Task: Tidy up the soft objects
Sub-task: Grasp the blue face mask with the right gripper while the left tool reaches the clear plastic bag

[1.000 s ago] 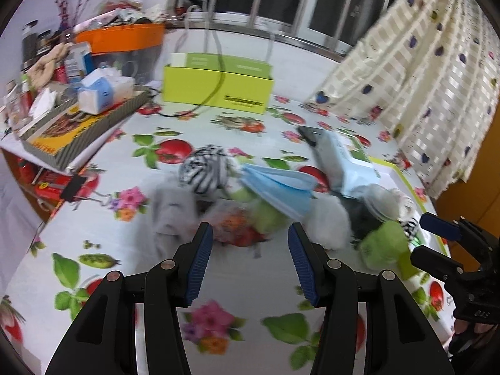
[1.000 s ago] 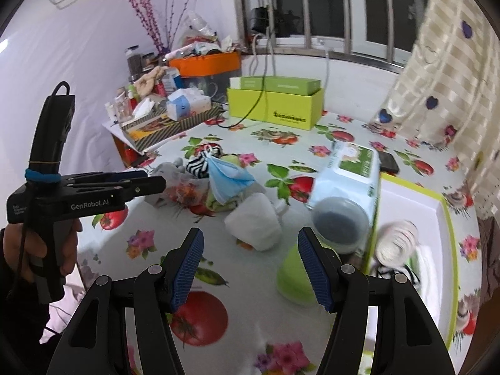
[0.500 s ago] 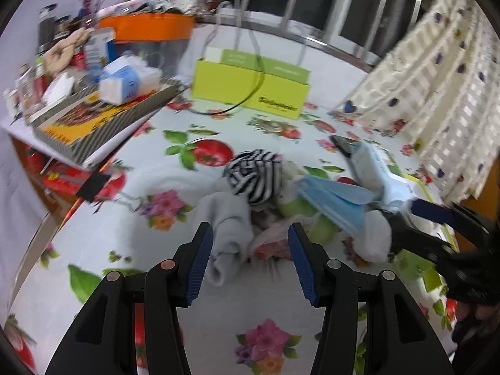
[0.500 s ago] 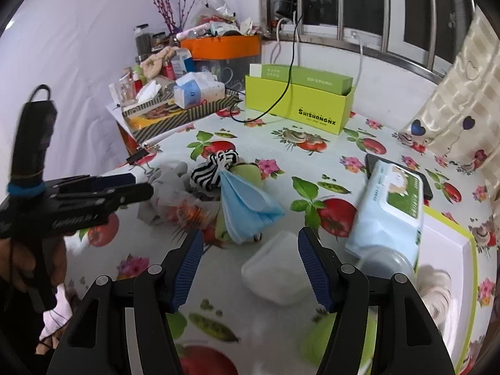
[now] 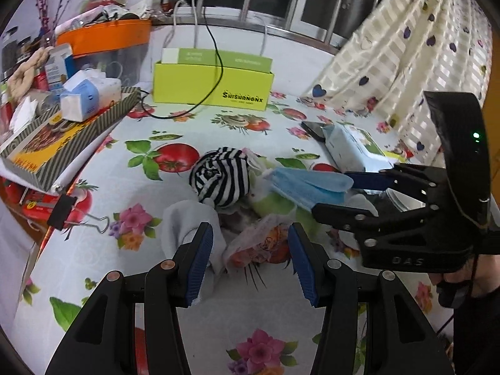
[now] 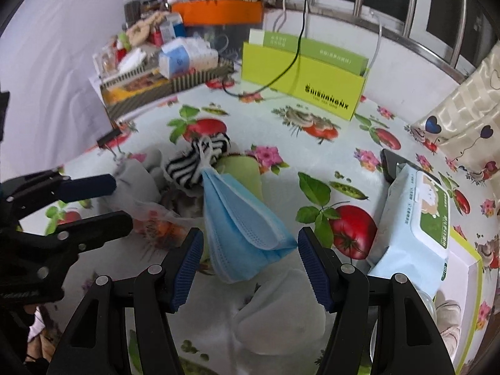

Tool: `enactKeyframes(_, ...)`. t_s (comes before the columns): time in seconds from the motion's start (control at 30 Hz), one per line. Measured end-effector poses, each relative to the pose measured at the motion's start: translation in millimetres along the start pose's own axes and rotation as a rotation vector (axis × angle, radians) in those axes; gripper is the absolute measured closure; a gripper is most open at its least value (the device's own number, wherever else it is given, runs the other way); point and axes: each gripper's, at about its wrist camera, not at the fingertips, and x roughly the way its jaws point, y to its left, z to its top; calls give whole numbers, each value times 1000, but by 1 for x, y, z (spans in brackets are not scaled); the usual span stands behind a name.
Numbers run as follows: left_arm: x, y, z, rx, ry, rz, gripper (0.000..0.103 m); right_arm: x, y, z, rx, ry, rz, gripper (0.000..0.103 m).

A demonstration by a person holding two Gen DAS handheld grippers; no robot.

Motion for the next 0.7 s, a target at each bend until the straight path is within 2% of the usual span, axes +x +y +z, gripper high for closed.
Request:
enactKeyframes(0.03, 2, 0, 0, 5, 2, -5, 52, 2, 0, 0, 1, 4, -1, 46)
enactKeyframes(0.1, 6, -2, 1, 21, 13, -17, 52, 3, 0, -1, 2, 7, 8, 67)
enactKeyframes(0.2, 12, -5, 4, 49, 25, -22, 52, -1, 1, -3, -3, -2, 11, 79)
enactKeyframes(0.27, 17, -7, 6, 72, 34, -23, 52, -7, -1, -4, 9, -19, 17, 83)
enactKeyframes(0.57, 49, -18, 2, 133, 110, -7, 52, -33, -11, -12, 53, -82, 37, 86)
enactKeyframes(0.7, 51, -23, -1, 146, 108, 8, 52, -44, -13, -15, 60, -104, 40, 86)
